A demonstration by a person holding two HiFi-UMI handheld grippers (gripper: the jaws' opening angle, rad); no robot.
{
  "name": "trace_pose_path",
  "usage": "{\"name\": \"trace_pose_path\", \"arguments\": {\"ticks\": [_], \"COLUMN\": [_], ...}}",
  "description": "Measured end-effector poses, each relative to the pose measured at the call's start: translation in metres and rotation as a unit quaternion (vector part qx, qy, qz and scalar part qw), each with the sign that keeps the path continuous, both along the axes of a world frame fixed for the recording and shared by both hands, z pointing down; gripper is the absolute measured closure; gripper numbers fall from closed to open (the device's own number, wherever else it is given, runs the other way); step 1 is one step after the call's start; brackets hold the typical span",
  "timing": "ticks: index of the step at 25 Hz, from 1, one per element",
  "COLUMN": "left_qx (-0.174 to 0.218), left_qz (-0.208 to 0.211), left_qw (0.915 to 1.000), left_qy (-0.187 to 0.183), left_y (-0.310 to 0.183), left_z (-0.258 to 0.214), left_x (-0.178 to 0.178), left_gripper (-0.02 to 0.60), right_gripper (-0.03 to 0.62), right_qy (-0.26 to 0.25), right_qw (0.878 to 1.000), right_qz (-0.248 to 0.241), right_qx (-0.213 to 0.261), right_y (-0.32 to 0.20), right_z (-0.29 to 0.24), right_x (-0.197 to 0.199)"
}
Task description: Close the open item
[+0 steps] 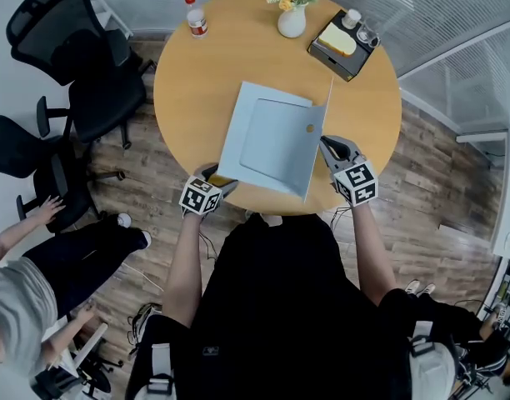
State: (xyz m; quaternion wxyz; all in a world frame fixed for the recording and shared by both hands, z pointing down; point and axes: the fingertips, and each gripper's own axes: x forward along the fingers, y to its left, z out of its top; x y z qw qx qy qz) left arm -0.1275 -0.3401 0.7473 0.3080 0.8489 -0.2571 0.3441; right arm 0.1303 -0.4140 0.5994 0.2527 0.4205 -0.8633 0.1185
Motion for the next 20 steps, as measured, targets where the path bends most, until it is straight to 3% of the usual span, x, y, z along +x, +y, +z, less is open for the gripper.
{"name": "trace_pose_path", "arguments": {"ticks": [20], "left_qx": [-0.023], "left_qz": [0.005], "left_qw": [0.9996], "left_qy": [0.016], "left_y": [0.024], "left_z": [-0.004], "left_x": [0.027], "left_gripper": [0.252], "right_gripper": [0.583], "right_qy": [0.001], "right_qw": [0.998], "right_qz": [-0.07], "right_qx": [-0.006], "right_y": [-0.02], "right_z": [0.019], "right_x": [-0.053]}}
